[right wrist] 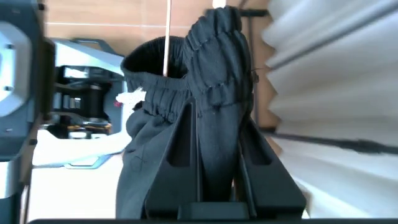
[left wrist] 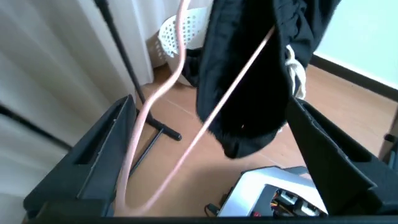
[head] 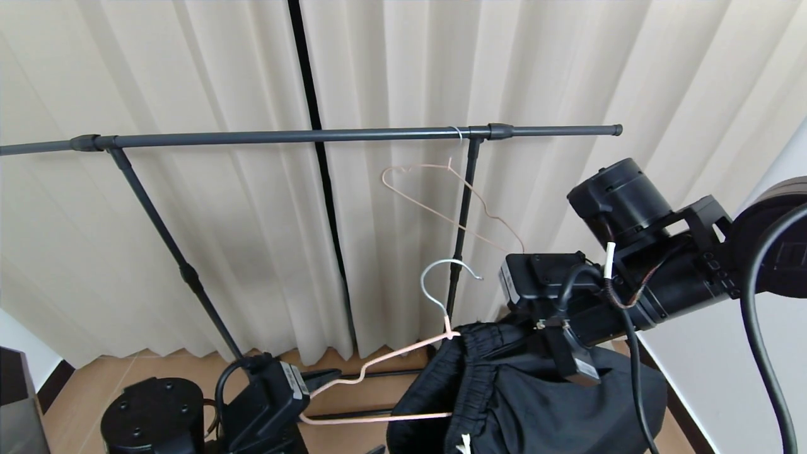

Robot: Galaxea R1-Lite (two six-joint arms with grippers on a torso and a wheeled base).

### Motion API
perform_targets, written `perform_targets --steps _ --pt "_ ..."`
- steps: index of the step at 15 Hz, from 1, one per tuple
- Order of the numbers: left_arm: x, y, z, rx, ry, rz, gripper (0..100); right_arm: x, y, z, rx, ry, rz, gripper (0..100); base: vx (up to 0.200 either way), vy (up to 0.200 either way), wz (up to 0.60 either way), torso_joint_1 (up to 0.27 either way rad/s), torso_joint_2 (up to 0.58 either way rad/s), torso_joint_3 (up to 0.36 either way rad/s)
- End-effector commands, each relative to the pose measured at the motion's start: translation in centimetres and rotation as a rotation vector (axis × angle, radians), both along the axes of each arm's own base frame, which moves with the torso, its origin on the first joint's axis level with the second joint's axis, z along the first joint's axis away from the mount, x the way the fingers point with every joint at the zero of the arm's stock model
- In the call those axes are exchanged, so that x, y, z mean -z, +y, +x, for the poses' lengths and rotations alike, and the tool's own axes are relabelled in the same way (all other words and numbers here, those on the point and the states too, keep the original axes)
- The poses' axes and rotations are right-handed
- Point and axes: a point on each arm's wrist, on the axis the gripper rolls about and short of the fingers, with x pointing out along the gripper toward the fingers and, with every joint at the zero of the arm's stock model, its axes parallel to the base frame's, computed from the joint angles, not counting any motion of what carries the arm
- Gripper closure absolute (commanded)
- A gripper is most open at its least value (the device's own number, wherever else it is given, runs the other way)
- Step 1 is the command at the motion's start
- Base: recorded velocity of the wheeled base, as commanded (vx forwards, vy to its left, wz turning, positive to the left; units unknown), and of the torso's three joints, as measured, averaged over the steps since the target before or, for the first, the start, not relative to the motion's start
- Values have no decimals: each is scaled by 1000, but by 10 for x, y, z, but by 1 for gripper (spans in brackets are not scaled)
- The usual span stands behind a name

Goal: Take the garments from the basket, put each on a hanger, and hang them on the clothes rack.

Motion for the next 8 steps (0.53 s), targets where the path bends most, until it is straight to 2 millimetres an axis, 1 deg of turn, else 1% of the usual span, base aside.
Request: perform_targets --steps 1,3,5,6,7,8 --pt "-3 15 10 -94 13 -31 0 -12 -3 -5 26 -54 0 100 0 0 0 0 0 0" --pt "-12 28 14 -202 82 -153 0 -21 -3 -3 119 -56 10 100 0 0 0 0 0 0" --pt "-12 33 17 -282 168 -237 0 -25 -2 2 219 -112 17 100 0 0 0 0 0 0" --pt "-10 33 18 -305 191 -243 0 -26 -2 3 236 -129 24 100 0 0 0 0 0 0" --pt "8 30 23 -354 291 -229 0 -27 -1 6 267 -171 29 100 0 0 0 0 0 0" --pt "15 29 24 -377 329 -220 0 -29 -1 5 276 -190 35 100 0 0 0 0 0 0"
